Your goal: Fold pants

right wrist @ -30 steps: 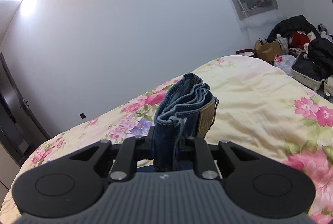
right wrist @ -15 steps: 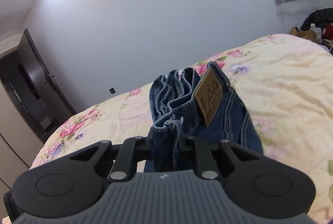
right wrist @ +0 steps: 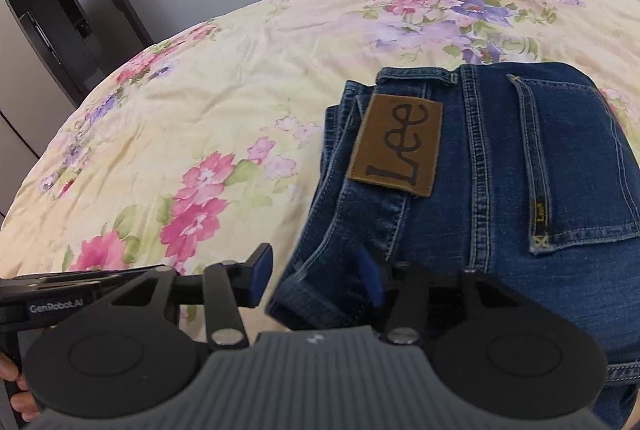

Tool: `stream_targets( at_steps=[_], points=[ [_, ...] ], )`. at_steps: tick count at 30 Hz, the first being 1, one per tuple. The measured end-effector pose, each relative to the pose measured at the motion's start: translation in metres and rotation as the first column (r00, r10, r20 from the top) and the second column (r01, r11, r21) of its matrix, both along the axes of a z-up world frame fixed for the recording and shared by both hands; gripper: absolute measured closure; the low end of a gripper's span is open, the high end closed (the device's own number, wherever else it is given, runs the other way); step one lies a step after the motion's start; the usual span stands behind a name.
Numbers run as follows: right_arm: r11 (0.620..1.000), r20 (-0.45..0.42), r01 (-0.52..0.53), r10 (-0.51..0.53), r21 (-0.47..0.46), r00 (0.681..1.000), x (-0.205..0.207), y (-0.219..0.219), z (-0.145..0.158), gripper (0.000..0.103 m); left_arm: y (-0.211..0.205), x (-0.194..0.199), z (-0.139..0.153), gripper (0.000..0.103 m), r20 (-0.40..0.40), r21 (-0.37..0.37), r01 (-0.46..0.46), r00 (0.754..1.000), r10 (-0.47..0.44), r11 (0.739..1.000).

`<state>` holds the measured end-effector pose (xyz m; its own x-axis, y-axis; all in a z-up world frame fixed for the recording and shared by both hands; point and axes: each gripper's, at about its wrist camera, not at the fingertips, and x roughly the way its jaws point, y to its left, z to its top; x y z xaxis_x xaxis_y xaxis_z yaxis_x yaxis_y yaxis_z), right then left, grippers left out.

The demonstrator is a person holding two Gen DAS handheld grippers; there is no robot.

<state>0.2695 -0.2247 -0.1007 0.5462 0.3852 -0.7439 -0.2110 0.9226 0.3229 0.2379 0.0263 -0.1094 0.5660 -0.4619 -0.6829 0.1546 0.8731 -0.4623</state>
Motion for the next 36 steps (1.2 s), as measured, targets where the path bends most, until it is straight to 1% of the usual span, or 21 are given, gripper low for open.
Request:
stream_targets(
  at_steps=[4, 5, 6, 8, 10, 11, 14, 15, 17, 20, 22, 25, 26, 27, 28, 29, 30, 32, 33, 34, 36],
  points=[
    [0.998, 0.051, -0.011, 0.014, -0.069, 0.999, -0.003, -0.007, 0.027, 0.054, -0.015, 0.020, 0.015, 0.074, 0.050, -0.081, 0.025, 0.999, -0.021, 0.996],
    [0.995, 0.071, 0.005, 0.002, -0.099, 0.997, -0.002, -0.012, 0.034, 0.053, -0.020, 0.027, 0.019, 0.069, 0.057, -0.111, 0.035, 0.998, -0.028, 0.993],
    [0.991, 0.089, 0.025, -0.013, -0.132, 0.996, -0.001, -0.018, 0.040, 0.051, -0.026, 0.035, 0.023, 0.060, 0.062, -0.145, 0.043, 0.997, -0.034, 0.988],
    [0.975, 0.119, 0.071, -0.047, -0.208, 0.992, 0.004, -0.035, 0.046, 0.049, -0.041, 0.053, 0.028, 0.052, 0.071, -0.192, 0.059, 0.996, -0.046, 0.980],
    [0.959, 0.127, 0.120, -0.090, -0.255, 0.988, 0.010, -0.057, 0.047, 0.050, -0.061, 0.070, 0.030, 0.050, 0.078, -0.196, 0.093, 0.994, -0.079, 0.976],
    [0.955, 0.128, 0.142, -0.112, -0.262, 0.986, 0.013, -0.070, 0.045, 0.051, -0.071, 0.079, 0.028, 0.049, 0.078, -0.190, 0.091, 0.994, -0.077, 0.978],
    [0.943, 0.133, 0.202, -0.171, -0.266, 0.976, 0.016, -0.106, 0.041, 0.053, -0.095, 0.103, 0.015, 0.049, 0.067, -0.172, 0.066, 0.996, -0.055, 0.983],
    [0.940, 0.133, 0.215, -0.185, -0.264, 0.974, 0.016, -0.118, 0.037, 0.055, -0.101, 0.109, 0.011, 0.049, 0.059, -0.170, 0.060, 0.997, -0.051, 0.984],
    [0.939, 0.125, 0.235, -0.209, -0.252, 0.970, 0.017, -0.137, 0.031, 0.055, -0.110, 0.120, 0.001, 0.049, 0.048, -0.180, 0.058, 0.998, -0.050, 0.982],
    [0.940, 0.122, 0.241, -0.217, -0.242, 0.969, 0.019, -0.152, 0.020, 0.055, -0.121, 0.131, -0.012, 0.048, 0.030, -0.173, 0.041, 0.999, -0.036, 0.984],
    [0.947, 0.118, 0.230, -0.207, -0.225, 0.971, 0.021, -0.154, 0.012, 0.055, -0.125, 0.136, -0.021, 0.048, 0.017, -0.152, 0.027, 1.000, -0.025, 0.988],
    [0.948, 0.099, 0.211, -0.192, -0.238, 0.976, 0.026, -0.149, 0.001, 0.055, -0.126, 0.139, -0.028, 0.047, 0.016, -0.162, 0.025, 1.000, -0.023, 0.986],
    [0.948, 0.093, 0.208, -0.191, -0.243, 0.977, 0.028, -0.147, -0.003, 0.055, -0.126, 0.140, -0.027, 0.051, 0.020, -0.168, 0.032, 0.999, -0.029, 0.985],
    [0.946, 0.092, 0.209, -0.192, -0.247, 0.977, 0.028, -0.146, -0.004, 0.055, -0.126, 0.140, -0.025, 0.063, 0.030, -0.161, 0.037, 0.999, -0.032, 0.986],
    [0.945, 0.092, 0.212, -0.195, -0.250, 0.977, 0.029, -0.144, -0.005, 0.053, -0.126, 0.138, -0.021, 0.069, 0.054, -0.146, 0.049, 0.998, -0.041, 0.988],
    [0.944, 0.093, 0.217, -0.199, -0.250, 0.976, 0.029, -0.143, -0.005, 0.053, -0.127, 0.136, -0.016, 0.080, 0.081, -0.123, 0.053, 0.996, -0.043, 0.991],
    [0.943, 0.093, 0.221, -0.203, -0.250, 0.975, 0.029, -0.142, -0.004, 0.053, -0.128, 0.134, -0.009, 0.097, 0.117, -0.104, 0.059, 0.992, -0.047, 0.993],
    [0.943, 0.094, 0.221, -0.203, -0.249, 0.975, 0.029, -0.141, -0.002, 0.054, -0.126, 0.127, 0.009, 0.099, 0.192, -0.123, 0.090, 0.979, -0.065, 0.988],
    [0.943, 0.098, 0.219, -0.200, -0.251, 0.975, 0.028, -0.140, 0.000, 0.055, -0.128, 0.122, 0.022, 0.099, 0.234, -0.103, 0.101, 0.969, -0.075, 0.990],
    [0.945, 0.101, 0.213, -0.194, -0.249, 0.976, 0.027, -0.138, 0.002, 0.055, -0.132, 0.117, 0.034, 0.099, 0.278, -0.064, 0.113, 0.956, -0.091, 0.992],
    [0.950, 0.100, 0.197, -0.178, -0.240, 0.979, 0.028, -0.134, 0.005, 0.055, -0.141, 0.111, 0.051, 0.099, 0.332, -0.009, 0.139, 0.935, -0.129, 0.990]
  ],
)
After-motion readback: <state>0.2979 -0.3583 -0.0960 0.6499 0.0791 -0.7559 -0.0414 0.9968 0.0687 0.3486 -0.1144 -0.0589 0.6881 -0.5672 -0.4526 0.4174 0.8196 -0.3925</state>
